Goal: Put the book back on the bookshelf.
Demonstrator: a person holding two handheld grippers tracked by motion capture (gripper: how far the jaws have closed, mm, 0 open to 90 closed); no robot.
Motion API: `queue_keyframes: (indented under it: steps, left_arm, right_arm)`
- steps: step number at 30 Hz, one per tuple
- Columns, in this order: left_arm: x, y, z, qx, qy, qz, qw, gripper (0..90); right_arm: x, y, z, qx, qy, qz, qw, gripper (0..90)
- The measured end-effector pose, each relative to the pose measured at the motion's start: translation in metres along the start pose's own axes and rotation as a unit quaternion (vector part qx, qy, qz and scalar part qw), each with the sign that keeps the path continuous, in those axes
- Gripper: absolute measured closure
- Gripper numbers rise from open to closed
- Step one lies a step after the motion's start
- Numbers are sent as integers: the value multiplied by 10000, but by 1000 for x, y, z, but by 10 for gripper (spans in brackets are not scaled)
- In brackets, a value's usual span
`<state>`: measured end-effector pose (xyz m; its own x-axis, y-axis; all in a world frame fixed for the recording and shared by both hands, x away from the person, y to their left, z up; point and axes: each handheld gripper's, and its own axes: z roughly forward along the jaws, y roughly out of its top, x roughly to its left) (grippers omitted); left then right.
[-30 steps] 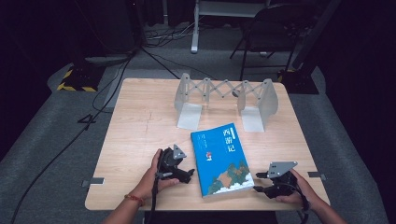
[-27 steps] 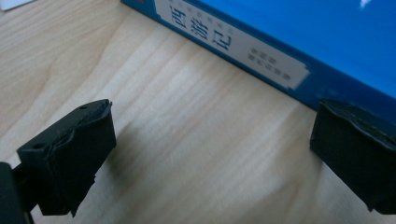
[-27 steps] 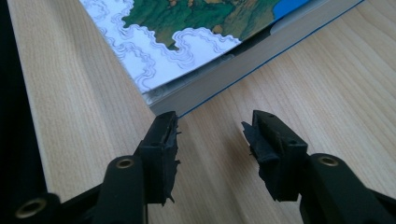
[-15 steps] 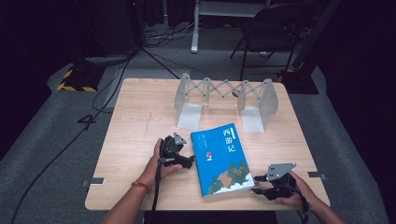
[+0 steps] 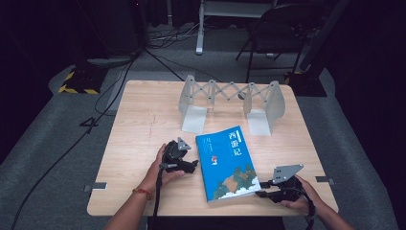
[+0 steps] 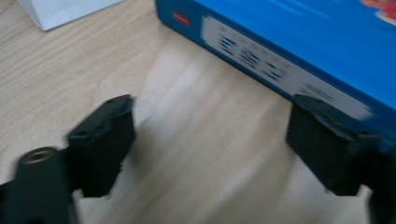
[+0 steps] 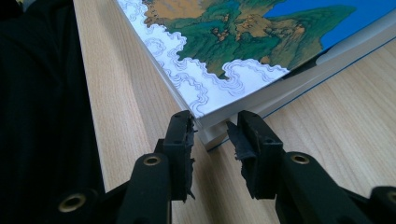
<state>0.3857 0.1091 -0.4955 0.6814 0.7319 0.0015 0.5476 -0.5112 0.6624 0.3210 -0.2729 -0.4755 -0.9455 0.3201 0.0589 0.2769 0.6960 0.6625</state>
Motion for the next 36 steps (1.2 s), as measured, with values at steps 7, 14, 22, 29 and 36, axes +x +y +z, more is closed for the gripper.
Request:
queue_keyframes:
  steps: [7,14,22,29,36]
  left_arm:
    - [-34,-8,-43,-379,-235,272,9986,171]
    - [-108,6,-50,-516,-917,853,9908,182]
    - [-147,16,-23,-346,-1203,1105,9860,187]
    - [-159,20,-11,-458,-660,1196,9896,182]
    - [-143,18,-18,-722,-829,1259,9859,498]
  right_arm:
    - [0,8,-4,-286,-20,179,9994,714]
    - [0,27,-5,-344,-61,139,9993,691]
    - [-1,44,-8,-414,-61,42,9991,691]
    - [0,51,-7,-574,-80,147,9982,692]
    - [-2,51,-7,-730,-21,266,9970,662]
